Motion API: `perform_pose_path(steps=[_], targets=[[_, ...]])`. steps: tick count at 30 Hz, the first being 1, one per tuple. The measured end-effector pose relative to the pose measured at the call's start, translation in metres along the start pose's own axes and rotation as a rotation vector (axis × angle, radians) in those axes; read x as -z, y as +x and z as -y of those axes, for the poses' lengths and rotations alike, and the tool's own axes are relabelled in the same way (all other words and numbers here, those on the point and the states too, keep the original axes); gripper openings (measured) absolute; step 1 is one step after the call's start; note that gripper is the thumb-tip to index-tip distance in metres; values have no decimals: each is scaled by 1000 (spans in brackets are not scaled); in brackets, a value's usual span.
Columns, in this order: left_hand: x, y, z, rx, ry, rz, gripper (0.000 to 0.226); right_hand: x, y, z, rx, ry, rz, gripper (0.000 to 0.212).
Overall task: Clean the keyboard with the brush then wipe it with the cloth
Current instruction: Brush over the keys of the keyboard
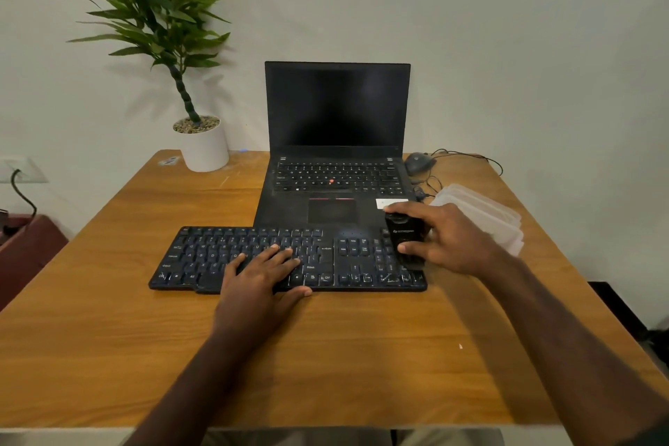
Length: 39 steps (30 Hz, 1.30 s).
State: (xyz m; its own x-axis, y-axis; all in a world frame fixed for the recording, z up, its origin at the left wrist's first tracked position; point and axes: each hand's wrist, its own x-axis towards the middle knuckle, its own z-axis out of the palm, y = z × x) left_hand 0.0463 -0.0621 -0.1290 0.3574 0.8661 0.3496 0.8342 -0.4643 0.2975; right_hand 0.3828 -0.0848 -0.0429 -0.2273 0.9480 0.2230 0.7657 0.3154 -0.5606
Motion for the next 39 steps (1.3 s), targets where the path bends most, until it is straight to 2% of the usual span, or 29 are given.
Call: perform_pose_path(steps=[2, 6, 13, 16, 24, 31, 35, 39], targets=[[-1, -1, 0, -2, 8, 12, 74, -15, 1, 6, 32, 87, 5, 68], [0, -2, -2, 2, 1, 13, 75, -28, 9, 12, 75, 272, -114, 66], [2, -1, -3, 11, 13, 42, 78, 4, 0, -4, -4, 131, 82, 70], [1, 0, -2, 15, 11, 53, 79, 16, -3, -9, -59, 71, 57, 69], [3, 0, -5, 18, 6, 57, 79, -34, 18, 20, 35, 281, -22, 66], [2, -1, -3, 8, 4, 51, 77, -8, 7, 7, -8, 149, 66, 68], [1, 0, -1, 9, -4, 47, 78, 9, -5, -9, -38, 76, 30, 67], [1, 0, -2, 10, -10, 52, 79, -16, -1, 0, -2, 216, -15, 66]])
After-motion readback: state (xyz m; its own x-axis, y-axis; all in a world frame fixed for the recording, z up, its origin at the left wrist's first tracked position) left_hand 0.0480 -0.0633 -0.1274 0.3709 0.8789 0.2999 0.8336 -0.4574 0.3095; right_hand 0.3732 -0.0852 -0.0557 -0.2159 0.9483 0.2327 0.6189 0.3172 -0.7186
